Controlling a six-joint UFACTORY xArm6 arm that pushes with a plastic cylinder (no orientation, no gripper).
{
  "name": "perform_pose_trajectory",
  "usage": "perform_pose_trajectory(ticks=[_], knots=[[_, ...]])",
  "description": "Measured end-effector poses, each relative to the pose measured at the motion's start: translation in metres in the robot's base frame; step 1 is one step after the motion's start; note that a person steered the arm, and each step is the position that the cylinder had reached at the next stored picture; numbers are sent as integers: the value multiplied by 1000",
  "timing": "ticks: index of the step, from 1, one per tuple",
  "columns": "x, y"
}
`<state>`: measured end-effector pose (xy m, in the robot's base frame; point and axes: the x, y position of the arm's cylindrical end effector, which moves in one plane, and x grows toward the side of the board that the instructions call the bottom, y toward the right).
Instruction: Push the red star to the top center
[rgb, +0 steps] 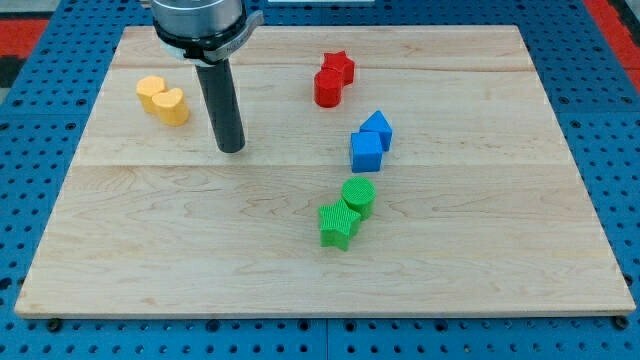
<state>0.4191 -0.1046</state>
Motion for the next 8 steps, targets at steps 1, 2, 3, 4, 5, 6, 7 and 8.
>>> perform_pose_trajectory(ticks=[1, 2, 3, 4, 5, 6, 7, 8], knots=[[7, 10], [21, 11], [33, 12], [38, 18], [38, 26], [38, 33], [38, 48], [35, 62]])
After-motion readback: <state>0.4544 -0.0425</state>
